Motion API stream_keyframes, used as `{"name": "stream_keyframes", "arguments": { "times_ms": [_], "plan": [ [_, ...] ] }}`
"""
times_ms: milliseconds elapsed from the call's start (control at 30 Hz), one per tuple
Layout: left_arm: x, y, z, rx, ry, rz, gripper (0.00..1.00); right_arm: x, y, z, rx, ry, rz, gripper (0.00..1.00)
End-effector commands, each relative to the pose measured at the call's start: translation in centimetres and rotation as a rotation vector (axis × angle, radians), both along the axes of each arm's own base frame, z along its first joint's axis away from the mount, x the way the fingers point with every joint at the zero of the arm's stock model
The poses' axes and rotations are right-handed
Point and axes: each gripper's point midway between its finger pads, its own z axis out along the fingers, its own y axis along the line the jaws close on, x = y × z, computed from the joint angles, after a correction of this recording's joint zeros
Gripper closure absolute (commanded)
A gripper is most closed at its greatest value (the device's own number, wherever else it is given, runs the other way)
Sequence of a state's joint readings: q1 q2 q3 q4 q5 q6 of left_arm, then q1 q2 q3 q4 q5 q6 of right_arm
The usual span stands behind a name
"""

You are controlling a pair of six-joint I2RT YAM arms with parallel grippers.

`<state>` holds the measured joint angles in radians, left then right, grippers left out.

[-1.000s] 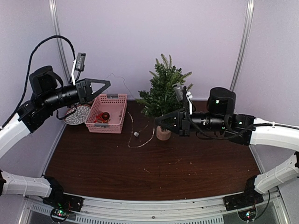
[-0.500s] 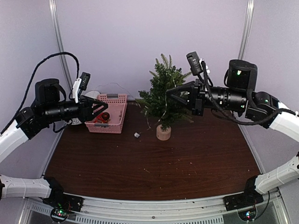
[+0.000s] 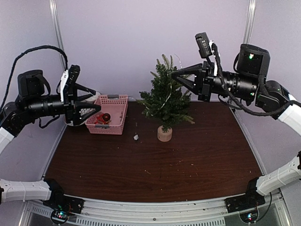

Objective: Decorate the small christmas tree

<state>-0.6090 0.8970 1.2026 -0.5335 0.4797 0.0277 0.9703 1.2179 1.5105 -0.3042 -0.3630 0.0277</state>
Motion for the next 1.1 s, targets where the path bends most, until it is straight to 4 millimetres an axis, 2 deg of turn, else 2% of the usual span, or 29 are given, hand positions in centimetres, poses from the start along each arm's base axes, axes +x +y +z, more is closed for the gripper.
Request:
{"name": "stream_keyframes", "arguments": {
  "times_ms": [0,233,400,500,567,700,767,867,1000,1067],
  "plan": [
    [-1.0,-0.1,3.2,0.034,-0.224,-0.071,0.2,-0.8,-0.4,1.9,0.013,-0.062,0.029,1.0],
    [-2.0,-3.3,3.8,0.049,-0.245,-0.317,0.23,-0.6,-0.2,2.5,0.007,-0.084,0.024,1.0],
    [-3.1,-4.5,3.3,0.019,-0.199,-0.443,0.23,0.7,-0.5,2.3,-0.013,-0.096,-0.045,1.0],
    [-3.3,-4.5,1.4,0.035,-0.132,-0.453,0.23,2.3,-1.1,2.1,-0.03,-0.098,-0.134,1.0],
    [-3.3,-4.3,-0.7,0.06,-0.083,-0.435,0.23,3.6,-1.8,2.2,-0.029,-0.102,-0.201,1.0],
    [-4.8,-3.5,-4.7,0.074,0.033,-0.448,0.23,5.6,-2.8,2.5,-0.011,-0.101,-0.294,1.0],
    [-5.3,-3.0,-5.8,0.076,0.067,-0.435,0.24,6.1,-2.8,2.6,-0.002,-0.095,-0.293,1.0],
    [-4.8,-2.8,-5.2,0.008,0.078,-0.367,0.26,5.9,-2.1,2.2,-0.004,-0.09,-0.244,1.0],
    [-0.9,-2.3,-2.0,-0.085,0.036,-0.139,0.34,5.4,-1.4,2.0,-0.005,-0.086,-0.196,1.0],
    [0.2,-2.9,-1.0,-0.111,0.04,-0.12,0.36,5.3,-1.2,2.0,-0.001,-0.087,-0.184,1.0]
  ]
}}
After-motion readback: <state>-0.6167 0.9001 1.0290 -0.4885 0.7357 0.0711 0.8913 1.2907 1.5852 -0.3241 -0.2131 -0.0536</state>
